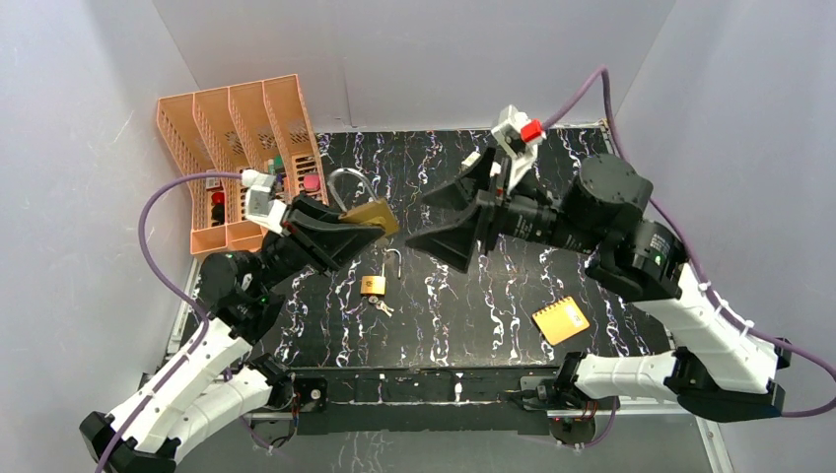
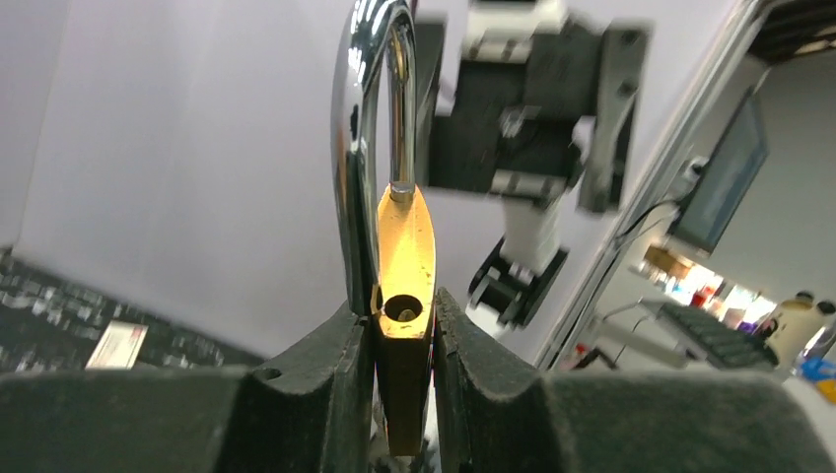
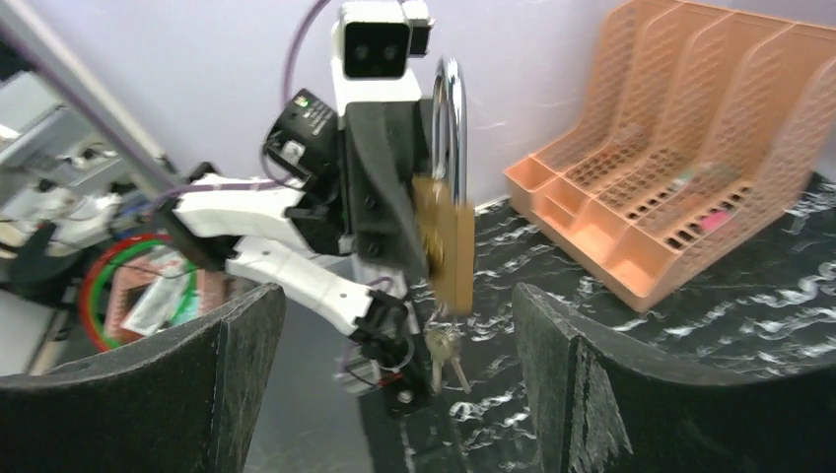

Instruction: Unlock with the key

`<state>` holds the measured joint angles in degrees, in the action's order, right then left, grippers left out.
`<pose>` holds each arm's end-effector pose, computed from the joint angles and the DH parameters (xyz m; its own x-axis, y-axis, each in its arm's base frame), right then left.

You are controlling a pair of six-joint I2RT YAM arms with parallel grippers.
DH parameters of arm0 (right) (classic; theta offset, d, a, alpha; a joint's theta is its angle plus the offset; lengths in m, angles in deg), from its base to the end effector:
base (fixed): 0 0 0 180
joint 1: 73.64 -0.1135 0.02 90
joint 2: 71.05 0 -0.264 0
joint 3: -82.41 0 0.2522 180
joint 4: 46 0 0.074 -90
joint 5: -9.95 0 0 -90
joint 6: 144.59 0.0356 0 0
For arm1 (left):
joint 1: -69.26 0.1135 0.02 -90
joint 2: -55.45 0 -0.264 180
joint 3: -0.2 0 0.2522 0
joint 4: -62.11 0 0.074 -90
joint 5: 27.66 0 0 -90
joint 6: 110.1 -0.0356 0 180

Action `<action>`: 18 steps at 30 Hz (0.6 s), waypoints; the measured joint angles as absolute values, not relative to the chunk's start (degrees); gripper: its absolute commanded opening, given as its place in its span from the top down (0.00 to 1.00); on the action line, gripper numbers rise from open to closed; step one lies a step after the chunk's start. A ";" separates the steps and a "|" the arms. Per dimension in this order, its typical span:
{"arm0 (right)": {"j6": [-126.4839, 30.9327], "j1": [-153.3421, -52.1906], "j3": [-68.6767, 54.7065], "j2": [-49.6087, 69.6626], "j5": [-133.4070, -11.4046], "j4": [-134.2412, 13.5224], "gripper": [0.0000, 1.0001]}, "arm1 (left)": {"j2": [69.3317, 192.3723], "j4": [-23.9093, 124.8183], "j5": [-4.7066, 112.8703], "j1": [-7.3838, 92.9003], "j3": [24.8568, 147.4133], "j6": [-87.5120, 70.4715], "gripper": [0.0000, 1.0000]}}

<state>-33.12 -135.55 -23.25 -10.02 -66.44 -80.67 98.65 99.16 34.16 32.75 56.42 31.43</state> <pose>0.0767 0.1615 0.5404 -0.2780 0.2347 -0.9315 -0.9293 0.1798 0.3226 0.1033 -0.0973 0.4318 -0.2179 -0.6973 -0.6828 0.9604 -0.0286 -0.2772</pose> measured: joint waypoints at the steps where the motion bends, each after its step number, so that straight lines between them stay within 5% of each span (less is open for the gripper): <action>1: -34.69 -135.55 -26.48 -8.34 -67.97 -83.38 0.07 | 98.45 95.57 33.00 32.75 56.86 29.79 1.00; 10: -42.21 -135.55 -42.24 6.22 -77.46 -96.21 0.08 | 102.21 68.38 25.79 32.77 61.12 18.34 1.00; 18: -43.98 -135.55 -46.02 12.23 -83.47 -104.73 0.24 | 102.58 58.50 24.39 32.77 63.66 12.13 1.00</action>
<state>-43.98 -135.55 -46.02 12.23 -83.47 -104.73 102.58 58.50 24.39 32.77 63.66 12.13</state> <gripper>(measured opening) 0.822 0.205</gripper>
